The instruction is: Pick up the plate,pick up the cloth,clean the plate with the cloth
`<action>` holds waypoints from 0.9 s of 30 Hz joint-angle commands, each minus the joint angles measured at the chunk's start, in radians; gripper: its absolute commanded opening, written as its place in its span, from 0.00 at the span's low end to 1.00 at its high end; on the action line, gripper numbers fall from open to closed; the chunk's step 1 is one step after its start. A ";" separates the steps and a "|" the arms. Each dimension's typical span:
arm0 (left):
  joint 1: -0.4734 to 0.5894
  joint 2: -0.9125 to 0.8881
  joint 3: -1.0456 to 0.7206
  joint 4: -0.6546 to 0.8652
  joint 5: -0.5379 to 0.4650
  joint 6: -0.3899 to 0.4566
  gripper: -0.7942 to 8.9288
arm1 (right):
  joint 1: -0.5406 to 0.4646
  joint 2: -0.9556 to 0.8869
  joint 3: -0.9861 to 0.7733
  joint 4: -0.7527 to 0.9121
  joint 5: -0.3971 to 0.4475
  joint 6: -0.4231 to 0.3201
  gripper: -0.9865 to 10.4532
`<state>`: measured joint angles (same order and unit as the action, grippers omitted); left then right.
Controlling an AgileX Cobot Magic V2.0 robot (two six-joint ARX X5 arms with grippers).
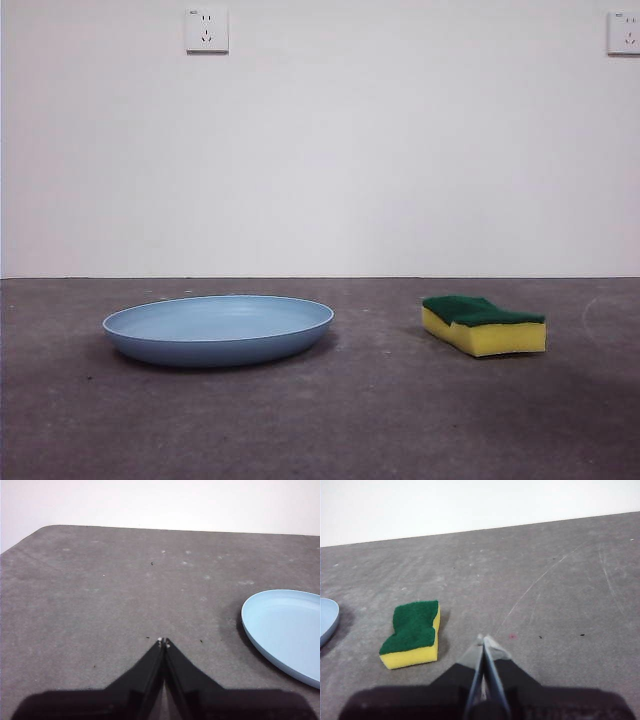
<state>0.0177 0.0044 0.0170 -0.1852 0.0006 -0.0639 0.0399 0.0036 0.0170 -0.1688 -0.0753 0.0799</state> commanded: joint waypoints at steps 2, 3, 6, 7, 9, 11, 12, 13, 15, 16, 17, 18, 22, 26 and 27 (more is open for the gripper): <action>0.003 -0.002 -0.014 0.006 0.006 -0.021 0.08 | 0.002 -0.002 -0.011 -0.007 -0.001 0.010 0.07; 0.003 -0.002 -0.014 0.006 0.008 -0.023 0.08 | 0.002 -0.002 -0.011 -0.007 -0.005 0.010 0.07; 0.003 -0.002 -0.014 0.017 0.008 -0.023 0.08 | 0.002 -0.002 -0.011 -0.007 -0.003 0.055 0.07; 0.003 -0.002 -0.014 0.027 0.009 -0.023 0.08 | 0.002 -0.002 -0.011 -0.007 -0.003 0.078 0.07; 0.003 -0.002 -0.014 0.036 0.039 -0.041 0.08 | 0.002 -0.002 -0.011 -0.006 -0.002 0.113 0.07; 0.003 -0.002 -0.011 0.039 0.098 -0.088 0.08 | 0.002 -0.002 -0.011 0.009 -0.003 0.154 0.07; 0.003 -0.002 -0.010 0.043 0.124 -0.111 0.08 | 0.002 -0.002 -0.010 0.016 -0.005 0.166 0.07; 0.003 -0.002 -0.009 0.048 0.149 -0.139 0.08 | 0.002 -0.002 -0.006 0.019 -0.005 0.175 0.07; 0.003 -0.002 0.001 0.046 0.169 -0.191 0.08 | 0.002 0.003 0.011 0.018 -0.004 0.197 0.07; 0.003 0.000 0.011 0.039 0.169 -0.214 0.08 | 0.002 0.011 0.024 0.018 -0.003 0.214 0.07; 0.003 0.004 0.024 0.028 0.170 -0.234 0.08 | 0.002 0.021 0.040 0.018 -0.003 0.231 0.07; 0.003 0.008 0.039 0.018 0.179 -0.249 0.08 | 0.002 0.033 0.055 0.017 -0.003 0.248 0.07; 0.003 0.053 0.123 -0.030 0.203 -0.269 0.08 | 0.002 0.120 0.144 0.011 -0.005 0.272 0.07; 0.003 0.139 0.226 -0.058 0.198 -0.269 0.08 | 0.002 0.252 0.279 -0.055 -0.033 0.270 0.07; 0.003 0.161 0.249 -0.060 0.198 -0.269 0.08 | 0.002 0.286 0.312 -0.072 -0.050 0.269 0.07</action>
<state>0.0177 0.1505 0.2504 -0.2466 0.1970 -0.3241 0.0399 0.2626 0.2985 -0.2382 -0.1123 0.3378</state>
